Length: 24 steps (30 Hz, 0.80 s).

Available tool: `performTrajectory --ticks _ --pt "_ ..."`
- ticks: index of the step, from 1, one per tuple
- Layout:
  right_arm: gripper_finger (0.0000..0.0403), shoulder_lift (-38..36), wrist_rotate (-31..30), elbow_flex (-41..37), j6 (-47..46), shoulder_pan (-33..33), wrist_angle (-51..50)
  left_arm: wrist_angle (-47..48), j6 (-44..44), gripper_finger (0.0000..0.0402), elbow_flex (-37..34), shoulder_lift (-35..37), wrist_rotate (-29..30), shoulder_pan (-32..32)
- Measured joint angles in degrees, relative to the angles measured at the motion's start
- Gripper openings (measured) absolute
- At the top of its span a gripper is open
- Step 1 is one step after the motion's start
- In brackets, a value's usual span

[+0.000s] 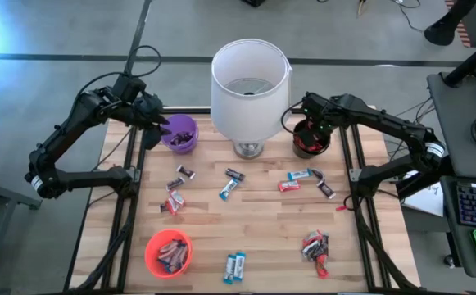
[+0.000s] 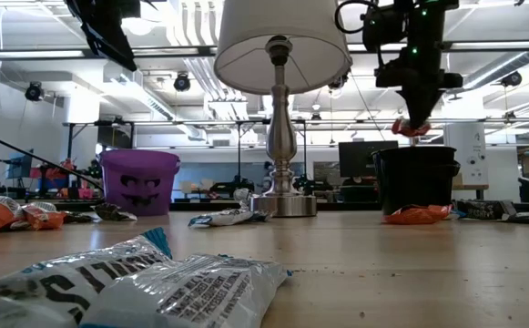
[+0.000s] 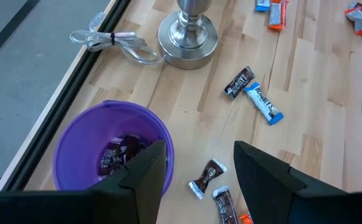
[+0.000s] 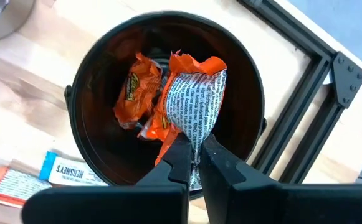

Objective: Organize candy in baskets
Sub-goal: Put the orange chocolate bar into the black bucket

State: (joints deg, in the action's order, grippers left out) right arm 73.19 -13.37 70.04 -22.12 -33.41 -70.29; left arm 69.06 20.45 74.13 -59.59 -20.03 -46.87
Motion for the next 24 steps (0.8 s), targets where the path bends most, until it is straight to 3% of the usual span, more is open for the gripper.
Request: performTrajectory --ticks 24 --pt "0.0013 0.07 -0.18 0.00 2.93 0.00 -2.26 0.00 -0.35 0.0171 -0.02 0.00 0.00 0.01"
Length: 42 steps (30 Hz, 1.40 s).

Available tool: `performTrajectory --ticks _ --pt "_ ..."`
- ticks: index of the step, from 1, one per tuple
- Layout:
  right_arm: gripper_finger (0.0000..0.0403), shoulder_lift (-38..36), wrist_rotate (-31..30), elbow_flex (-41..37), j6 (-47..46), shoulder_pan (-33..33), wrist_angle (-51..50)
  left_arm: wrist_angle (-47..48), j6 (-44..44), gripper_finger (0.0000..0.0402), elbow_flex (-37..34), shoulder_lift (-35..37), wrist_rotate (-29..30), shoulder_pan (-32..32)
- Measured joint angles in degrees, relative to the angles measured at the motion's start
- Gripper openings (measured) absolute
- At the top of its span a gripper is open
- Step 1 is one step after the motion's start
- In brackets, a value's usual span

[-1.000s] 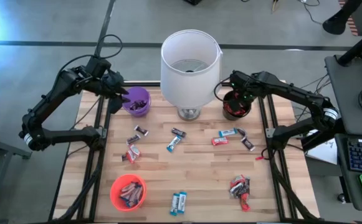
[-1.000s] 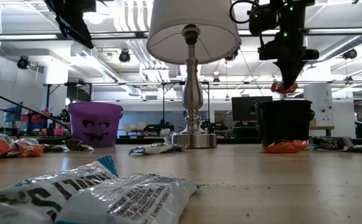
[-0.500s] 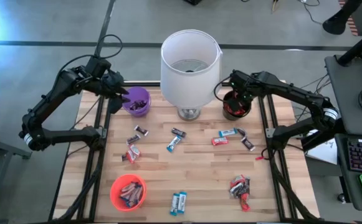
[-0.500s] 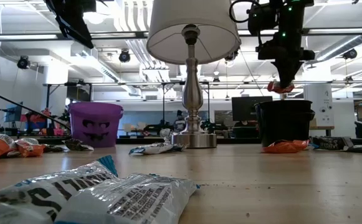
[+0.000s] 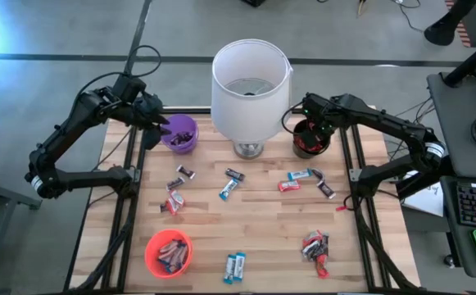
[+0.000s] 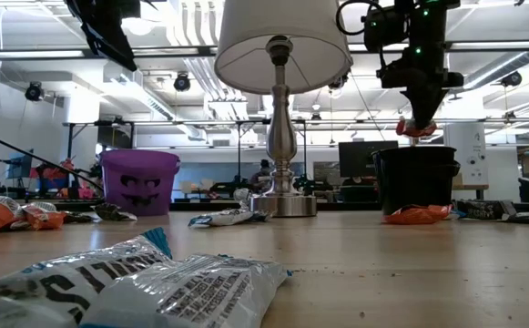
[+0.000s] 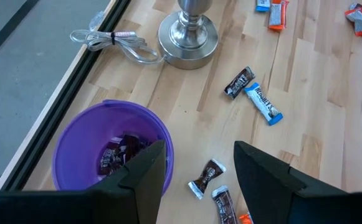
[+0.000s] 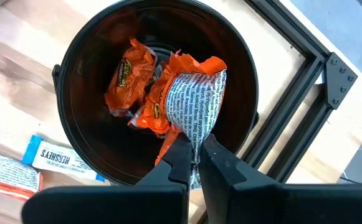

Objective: Organize candy in baskets
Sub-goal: Put the orange chocolate bar into the black bucket, then put the brown chocolate bar into the purple bucket

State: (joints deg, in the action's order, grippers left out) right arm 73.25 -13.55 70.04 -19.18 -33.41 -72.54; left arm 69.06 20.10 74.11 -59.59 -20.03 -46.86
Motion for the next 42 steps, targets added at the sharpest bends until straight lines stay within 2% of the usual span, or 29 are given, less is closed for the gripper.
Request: performTrajectory --ticks 3,8,17,22,29,33,38,42 --pt "0.0013 0.00 0.59 -0.04 -0.33 -0.21 -0.03 0.00 0.00 0.0171 -0.01 0.00 0.00 0.00" --pt "0.0013 0.00 6.20 -0.07 -2.56 -1.27 -0.52 0.00 -0.02 0.0171 0.01 0.00 0.01 0.00" --pt "0.0014 0.00 6.13 -0.07 -2.72 -1.51 -1.12 0.00 -1.28 0.0171 -0.01 0.00 0.02 0.00" --pt "0.0049 0.00 6.04 -0.07 -0.46 -1.51 -0.67 0.00 -1.33 0.0171 -0.01 0.00 0.02 0.01" --pt "0.0103 0.00 0.13 -0.07 -1.07 -1.51 -0.53 0.00 -2.25 0.0171 -0.01 0.00 0.02 0.00" --pt "0.0109 0.00 0.19 -0.04 -1.83 -1.51 -0.10 0.00 -2.62 0.0171 -0.01 0.00 0.02 -0.01" --pt "0.0109 0.00 4.55 0.87 -0.65 -1.46 0.20 0.00 -2.64 0.0171 -0.01 0.00 0.02 -0.01" --pt "0.0106 0.00 5.18 1.40 -1.34 -1.46 0.21 0.00 -2.64 0.0171 0.00 0.00 0.02 0.01"
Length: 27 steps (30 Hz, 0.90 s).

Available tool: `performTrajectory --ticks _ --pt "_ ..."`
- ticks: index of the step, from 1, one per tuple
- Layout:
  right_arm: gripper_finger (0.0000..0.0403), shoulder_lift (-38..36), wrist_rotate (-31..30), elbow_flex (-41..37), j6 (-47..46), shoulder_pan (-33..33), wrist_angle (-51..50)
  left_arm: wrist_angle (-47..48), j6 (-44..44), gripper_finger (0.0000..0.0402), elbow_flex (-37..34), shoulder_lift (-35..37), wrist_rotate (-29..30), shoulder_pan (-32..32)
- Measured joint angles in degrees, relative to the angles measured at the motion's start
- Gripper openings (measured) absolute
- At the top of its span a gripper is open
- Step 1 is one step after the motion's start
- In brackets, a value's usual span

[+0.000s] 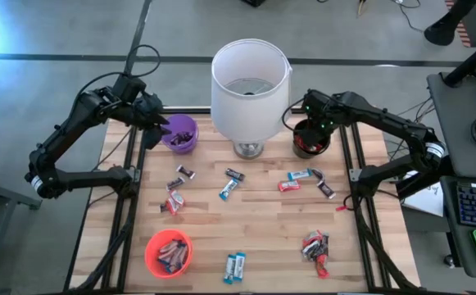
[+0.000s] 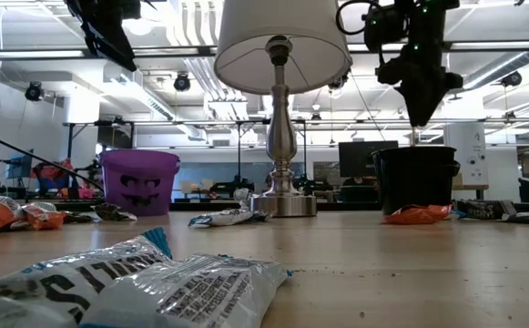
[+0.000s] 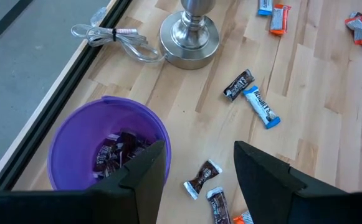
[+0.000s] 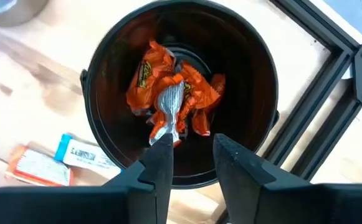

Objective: Organize candy in baskets
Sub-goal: Put the brown chocolate bar into the purple bucket

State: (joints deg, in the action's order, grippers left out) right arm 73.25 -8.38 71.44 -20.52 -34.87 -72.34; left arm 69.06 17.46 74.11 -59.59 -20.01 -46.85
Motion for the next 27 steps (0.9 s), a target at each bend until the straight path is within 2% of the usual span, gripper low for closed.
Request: performTrajectory --ticks 12,20,24,27 --pt "0.0089 -0.04 -0.18 0.15 -2.07 0.00 1.52 -1.15 0.00 0.0171 0.00 0.00 0.00 -0.01" --pt "0.0093 0.00 -0.18 0.02 -2.00 0.00 5.86 -1.46 -0.02 0.0171 0.00 0.00 0.00 -0.02" --pt "0.0093 0.00 -0.18 0.12 -1.99 -0.02 4.91 -1.53 -0.01 0.0171 0.00 0.00 0.05 -0.01" --pt "0.0093 0.00 -0.02 1.01 -1.87 -0.02 0.28 -1.64 0.00 0.0171 0.00 0.00 0.11 -0.02"
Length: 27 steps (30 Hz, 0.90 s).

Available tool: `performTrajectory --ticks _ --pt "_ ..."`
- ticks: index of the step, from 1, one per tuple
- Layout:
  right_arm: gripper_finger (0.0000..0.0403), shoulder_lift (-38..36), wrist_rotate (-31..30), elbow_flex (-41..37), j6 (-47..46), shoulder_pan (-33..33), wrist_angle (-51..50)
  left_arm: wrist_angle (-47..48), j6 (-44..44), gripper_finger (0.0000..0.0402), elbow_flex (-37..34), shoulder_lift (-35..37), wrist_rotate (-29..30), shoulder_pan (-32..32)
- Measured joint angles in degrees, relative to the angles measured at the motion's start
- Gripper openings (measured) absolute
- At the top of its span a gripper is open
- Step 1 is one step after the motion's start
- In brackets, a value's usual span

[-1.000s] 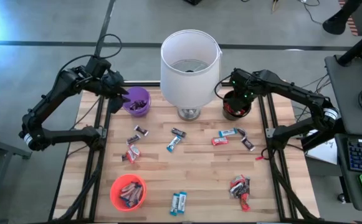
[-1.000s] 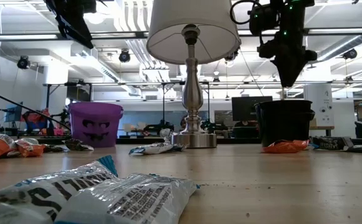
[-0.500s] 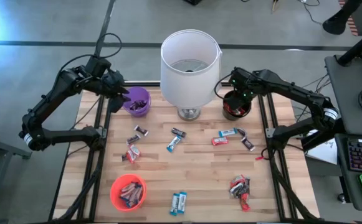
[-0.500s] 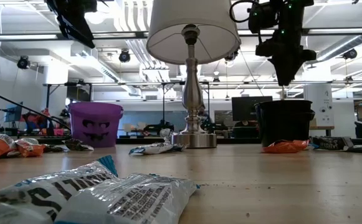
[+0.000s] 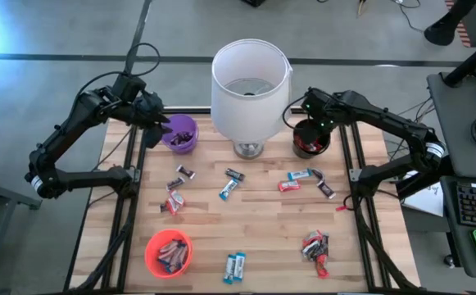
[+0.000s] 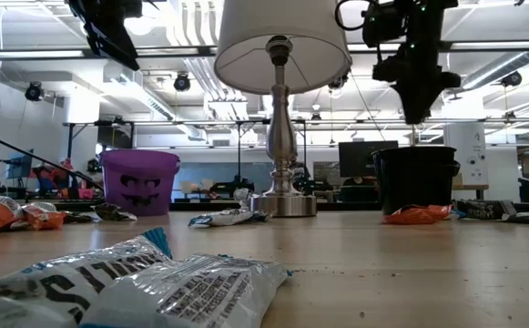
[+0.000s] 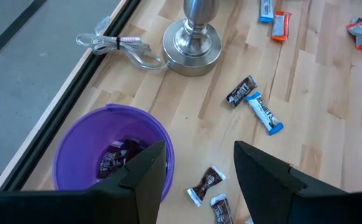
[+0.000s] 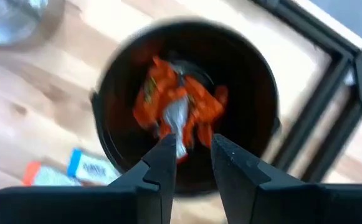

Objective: Organize candy in baskets
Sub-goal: Put the brown chocolate bar into the purple bucket

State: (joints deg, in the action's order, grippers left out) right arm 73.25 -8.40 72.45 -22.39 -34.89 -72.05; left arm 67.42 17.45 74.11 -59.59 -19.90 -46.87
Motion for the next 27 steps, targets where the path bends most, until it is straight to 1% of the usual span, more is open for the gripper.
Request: performTrajectory --ticks 7,9,11,14,18,27 --pt "0.0096 -0.02 3.58 4.83 -0.98 0.02 -11.63 -0.62 1.05 0.0171 0.00 0.00 0.02 0.00" --pt "0.0097 -0.04 6.58 5.91 -1.61 0.00 -14.43 -1.28 1.12 0.0171 0.00 0.00 0.02 0.00" --pt "0.0099 -0.42 9.24 6.35 -1.65 0.02 -16.16 -1.44 1.18 0.0171 0.00 0.00 0.02 0.00" --pt "0.0100 -1.58 10.91 6.33 -2.47 0.70 -17.15 -1.49 1.84 0.0171 0.00 0.00 0.52 0.02" --pt "0.0096 -4.11 11.61 5.30 -4.74 2.64 -17.88 -1.21 1.99 0.0171 0.00 0.00 2.76 0.00" --pt "0.0086 -12.49 11.91 -2.22 -17.34 12.17 -17.44 0.34 3.06 0.0171 0.00 0.00 2.84 0.00"
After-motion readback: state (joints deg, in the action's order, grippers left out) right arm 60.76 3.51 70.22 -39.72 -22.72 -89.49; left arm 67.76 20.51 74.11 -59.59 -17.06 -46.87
